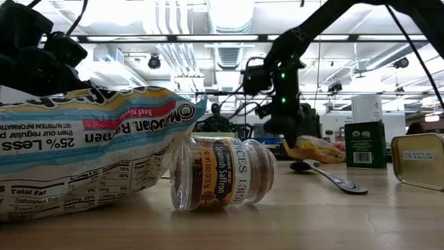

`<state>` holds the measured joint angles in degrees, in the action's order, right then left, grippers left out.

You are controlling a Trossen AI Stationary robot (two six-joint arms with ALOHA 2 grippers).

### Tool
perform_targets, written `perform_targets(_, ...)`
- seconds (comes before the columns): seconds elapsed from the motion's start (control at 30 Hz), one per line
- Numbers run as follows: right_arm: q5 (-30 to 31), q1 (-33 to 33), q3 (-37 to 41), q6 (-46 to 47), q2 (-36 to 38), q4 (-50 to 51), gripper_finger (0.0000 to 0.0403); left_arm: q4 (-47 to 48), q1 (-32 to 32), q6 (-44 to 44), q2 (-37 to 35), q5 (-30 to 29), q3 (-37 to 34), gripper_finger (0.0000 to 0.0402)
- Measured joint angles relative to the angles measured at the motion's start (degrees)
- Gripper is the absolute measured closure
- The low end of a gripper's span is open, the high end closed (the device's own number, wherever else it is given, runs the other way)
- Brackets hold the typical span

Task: Pick & Place Food Item
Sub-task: Put the yellow noodle pack into the yellow bin

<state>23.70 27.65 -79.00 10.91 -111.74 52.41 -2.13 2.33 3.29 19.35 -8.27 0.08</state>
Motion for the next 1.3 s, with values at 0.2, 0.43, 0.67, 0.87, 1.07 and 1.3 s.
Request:
perform_targets(0.2,-0.2,-1.2,0.0,1.9,5.4,0.3,0.039,0.0,0.0,0.0,0.0,0.0,0.0,0.0212)
perform_targets(0.43,-0.2,-3.4,0.0,3.1,11.7,1.2,0.039,0.0,0.0,0.0,0.0,0.0,0.0,0.0212)
perform_targets(0.67,-0.2,-8.0,0.0,5.0,17.9,0.4,0.039,0.0,0.0,0.0,0.0,0.0,0.0,0.0212)
perform_targets(0.87,-0.2,-12.7,0.1,3.4,21.6,-6.5,0.039,0.0,0.0,0.0,0.0,0.0,0.0,0.0212)
perform_targets(1.07,-1.9,-16.1,0.3,-1.6,22.1,-16.7,0.039,0.0,0.0,0.0,0.0,0.0,0.0,0.0212)
perform_targets(1.3,-10.1,-16.6,3.7,-6.8,21.7,-33.2,0.039,0.0,0.0,0.0,0.0,0.0,0.0,0.0212)
